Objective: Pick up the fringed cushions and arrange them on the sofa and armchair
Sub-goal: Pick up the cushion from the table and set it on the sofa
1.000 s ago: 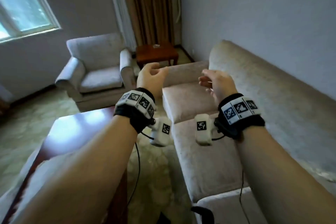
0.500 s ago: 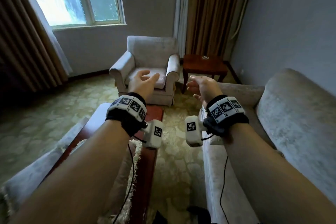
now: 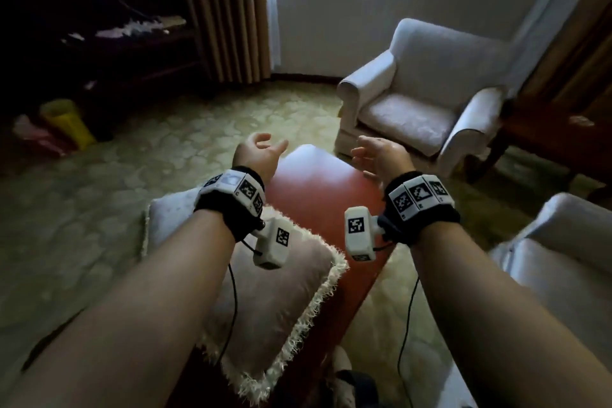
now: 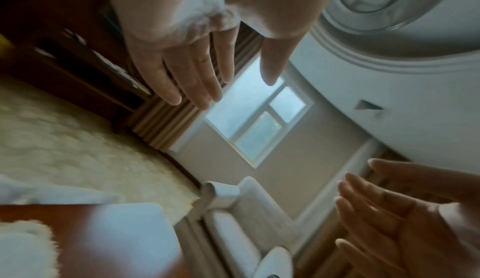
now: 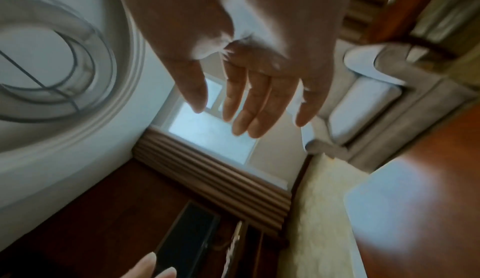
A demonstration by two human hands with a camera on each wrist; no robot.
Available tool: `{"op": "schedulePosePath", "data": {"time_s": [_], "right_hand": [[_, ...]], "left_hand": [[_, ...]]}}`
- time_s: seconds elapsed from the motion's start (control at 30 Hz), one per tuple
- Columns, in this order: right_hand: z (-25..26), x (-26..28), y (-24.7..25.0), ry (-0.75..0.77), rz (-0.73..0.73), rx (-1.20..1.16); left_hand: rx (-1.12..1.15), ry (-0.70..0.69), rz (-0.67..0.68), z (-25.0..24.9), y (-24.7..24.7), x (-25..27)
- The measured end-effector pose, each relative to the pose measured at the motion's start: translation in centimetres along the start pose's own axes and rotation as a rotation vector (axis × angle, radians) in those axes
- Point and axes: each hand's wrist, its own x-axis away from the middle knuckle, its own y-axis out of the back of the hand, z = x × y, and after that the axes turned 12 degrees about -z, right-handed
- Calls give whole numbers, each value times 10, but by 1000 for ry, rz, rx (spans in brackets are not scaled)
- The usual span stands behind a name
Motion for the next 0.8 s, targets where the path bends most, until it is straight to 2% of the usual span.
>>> {"op": "schedulePosePath", "data": {"time_s": [0.1,0.23,0.43,0.57,0.8], "right_hand": [[-11,-56,-58,-54,195,87],[-40,-110,-124,-61,361,245],[-112,-152,-195,-35,489,474],[-167,-170,-218,-76,517,662],[-242,-193,-241,-112,553,949]], "left_hand": [[-84,113,-184,34,12,-48],[-157,304,-371,79,27,-79],[-224,626,-574,166,57,-72],[-259,774,-613,223,60,-66],[-251,936,-604,298,41,-68]]}}
